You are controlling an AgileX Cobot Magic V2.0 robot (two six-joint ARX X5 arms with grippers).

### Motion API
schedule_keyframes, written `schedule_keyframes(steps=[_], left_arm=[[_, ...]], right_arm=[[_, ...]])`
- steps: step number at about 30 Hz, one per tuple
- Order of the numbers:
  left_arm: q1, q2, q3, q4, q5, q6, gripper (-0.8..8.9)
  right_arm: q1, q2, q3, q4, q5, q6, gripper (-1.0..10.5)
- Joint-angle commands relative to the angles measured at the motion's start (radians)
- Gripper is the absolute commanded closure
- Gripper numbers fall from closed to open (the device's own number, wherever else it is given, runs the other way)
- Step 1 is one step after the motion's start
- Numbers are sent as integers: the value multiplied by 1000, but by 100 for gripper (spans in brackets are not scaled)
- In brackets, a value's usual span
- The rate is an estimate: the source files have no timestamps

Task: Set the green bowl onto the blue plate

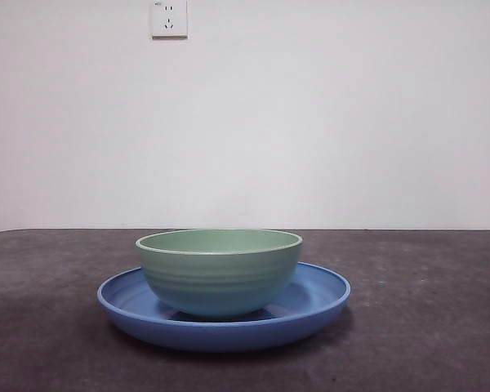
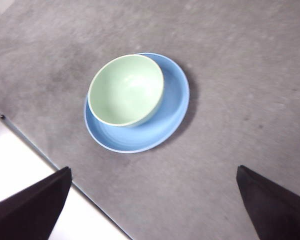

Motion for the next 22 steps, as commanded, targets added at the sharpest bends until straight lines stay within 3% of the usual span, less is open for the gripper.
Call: schedule_keyframes(steps=[1, 12, 22], left_arm=[[-6, 5, 17, 11, -4, -1, 251], [-6, 5, 17, 11, -4, 0, 251], [-6, 5, 17, 11, -4, 3, 254]], right_arm=[[3, -44, 18, -24, 46, -15, 357], [3, -231, 18, -144, 52, -11, 358], [3, -269, 18, -160, 51, 2, 360]])
